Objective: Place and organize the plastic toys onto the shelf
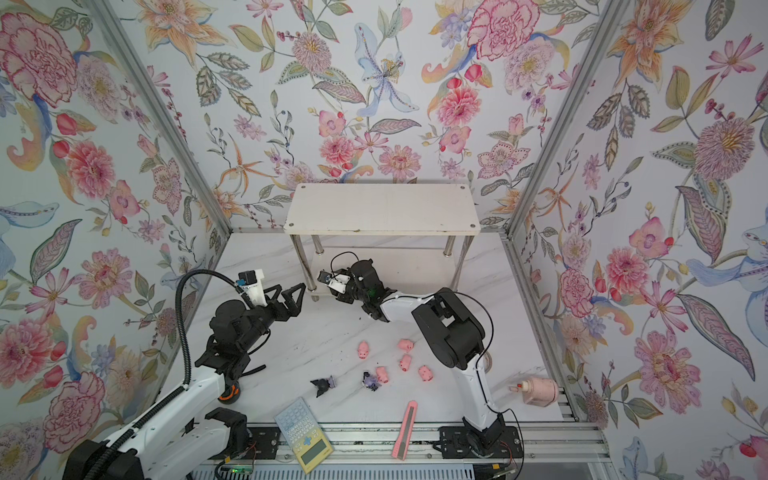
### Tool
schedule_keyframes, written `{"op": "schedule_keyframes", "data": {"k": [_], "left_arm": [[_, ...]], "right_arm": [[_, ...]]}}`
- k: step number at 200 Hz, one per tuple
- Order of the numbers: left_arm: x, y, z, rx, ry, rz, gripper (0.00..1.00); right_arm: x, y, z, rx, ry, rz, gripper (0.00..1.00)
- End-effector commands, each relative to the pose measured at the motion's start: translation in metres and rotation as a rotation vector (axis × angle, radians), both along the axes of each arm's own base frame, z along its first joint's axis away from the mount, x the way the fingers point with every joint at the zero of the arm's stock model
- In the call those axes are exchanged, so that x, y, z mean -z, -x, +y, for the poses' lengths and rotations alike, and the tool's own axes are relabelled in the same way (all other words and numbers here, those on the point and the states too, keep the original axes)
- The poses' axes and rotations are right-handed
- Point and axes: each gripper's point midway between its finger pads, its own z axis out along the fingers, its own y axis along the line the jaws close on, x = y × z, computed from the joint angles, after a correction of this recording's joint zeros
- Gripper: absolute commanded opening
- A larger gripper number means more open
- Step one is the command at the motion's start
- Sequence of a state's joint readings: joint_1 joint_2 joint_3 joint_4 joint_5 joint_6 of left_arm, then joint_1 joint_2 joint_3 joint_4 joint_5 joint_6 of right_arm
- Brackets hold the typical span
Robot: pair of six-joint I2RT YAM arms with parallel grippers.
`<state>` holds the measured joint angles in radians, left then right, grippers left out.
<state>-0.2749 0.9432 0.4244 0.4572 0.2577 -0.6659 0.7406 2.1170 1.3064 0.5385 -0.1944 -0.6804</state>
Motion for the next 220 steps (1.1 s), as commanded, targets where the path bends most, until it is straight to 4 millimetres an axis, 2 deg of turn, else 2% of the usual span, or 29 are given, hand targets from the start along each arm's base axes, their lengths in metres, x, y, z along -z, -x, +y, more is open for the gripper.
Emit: {"op": "schedule_keyframes", "data": {"k": [1,23,59,70,86,106,125,166,177,186,193,197,202,206,213,220], "left_arm": [[-0.025,-0.003,0.002,-0.001,0.019,-0.068,0.99],[-0.025,-0.002,0.002,0.001,0.019,-0.067,0.99],[-0.029,0.001,0.003,0.0,0.022,-0.078,0.99],[-0.032,0.002,0.003,-0.001,0.02,-0.085,0.99],[-0.033,0.004,0.005,-0.007,0.014,-0.089,0.99],[-0.035,0.008,0.007,-0.011,0.01,-0.098,0.99],[-0.036,0.012,0.008,-0.01,0.008,-0.103,0.99],[-0.034,0.024,0.011,-0.008,0.0,-0.106,0.99],[-0.033,0.027,0.013,-0.015,-0.005,-0.106,0.99],[-0.033,0.028,0.014,-0.02,-0.008,-0.11,0.99],[-0.033,0.029,0.015,-0.023,-0.01,-0.112,0.99],[-0.033,0.03,0.016,-0.023,-0.009,-0.112,0.99],[-0.033,0.031,0.016,-0.024,-0.008,-0.115,0.99],[-0.033,0.031,0.016,-0.023,-0.006,-0.117,0.99],[-0.032,0.032,0.016,-0.025,-0.004,-0.115,0.99],[-0.031,0.032,0.017,-0.026,-0.001,-0.114,0.99]], "right_arm": [[0.025,0.007,-0.002,0.001,0.04,0.045,0.61],[0.021,0.008,-0.002,0.005,0.029,0.049,0.69],[0.011,0.011,-0.001,0.008,0.013,0.051,0.74],[0.005,0.012,-0.002,0.014,0.002,0.054,0.76],[-0.008,0.014,-0.004,0.044,-0.032,0.068,0.87],[-0.022,0.018,-0.011,0.076,-0.079,0.111,0.92],[-0.038,0.026,-0.016,0.096,-0.128,0.131,0.94],[-0.055,0.046,-0.041,0.178,-0.226,0.189,0.94],[-0.057,0.054,-0.044,0.177,-0.241,0.225,0.88],[-0.055,0.06,-0.044,0.164,-0.24,0.274,0.76],[-0.054,0.065,-0.041,0.141,-0.234,0.322,0.59],[-0.052,0.067,-0.039,0.134,-0.233,0.351,0.46],[-0.051,0.07,-0.037,0.132,-0.235,0.388,0.24],[-0.049,0.071,-0.035,0.127,-0.233,0.414,0.12],[-0.045,0.073,-0.032,0.117,-0.23,0.457,0.0],[-0.043,0.075,-0.028,0.111,-0.23,0.493,0.0]]}}
